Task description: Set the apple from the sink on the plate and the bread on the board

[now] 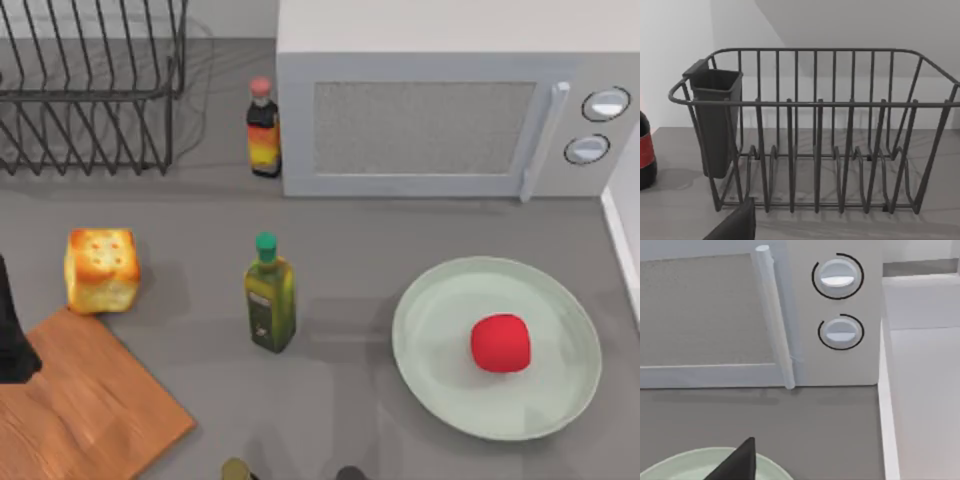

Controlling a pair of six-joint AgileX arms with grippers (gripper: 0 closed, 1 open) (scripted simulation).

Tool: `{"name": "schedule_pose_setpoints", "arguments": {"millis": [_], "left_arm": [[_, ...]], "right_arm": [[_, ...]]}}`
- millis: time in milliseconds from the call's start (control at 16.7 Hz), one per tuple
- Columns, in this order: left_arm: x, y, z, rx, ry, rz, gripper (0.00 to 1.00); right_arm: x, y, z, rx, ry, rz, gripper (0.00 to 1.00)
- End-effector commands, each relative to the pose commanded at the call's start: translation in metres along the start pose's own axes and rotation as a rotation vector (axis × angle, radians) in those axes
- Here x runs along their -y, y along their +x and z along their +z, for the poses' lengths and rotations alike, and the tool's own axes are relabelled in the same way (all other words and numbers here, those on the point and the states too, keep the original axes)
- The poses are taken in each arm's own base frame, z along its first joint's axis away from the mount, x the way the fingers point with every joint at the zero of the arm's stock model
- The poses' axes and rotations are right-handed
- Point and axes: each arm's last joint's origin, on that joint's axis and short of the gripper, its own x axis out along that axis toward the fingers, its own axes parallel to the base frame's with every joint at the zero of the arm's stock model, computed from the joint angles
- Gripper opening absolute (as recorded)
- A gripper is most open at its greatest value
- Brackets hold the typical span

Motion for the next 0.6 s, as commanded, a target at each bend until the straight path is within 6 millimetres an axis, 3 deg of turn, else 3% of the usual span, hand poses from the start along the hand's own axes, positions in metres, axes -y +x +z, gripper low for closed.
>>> {"name": "schedule_pose_setpoints", "arguments": {"millis": [300,600], "left_arm": [[0.0,0.0,0.0,0.0,0.0,0.0,1.0],[0.0,0.0,0.0,0.0,0.0,0.0,1.0]], "right_arm": [[0.017,0.0,-0.046,0.278,-0.083,-0.079,1.0],[0.021,0.003,-0.055,0.338,-0.106,-0.103,1.0]]}}
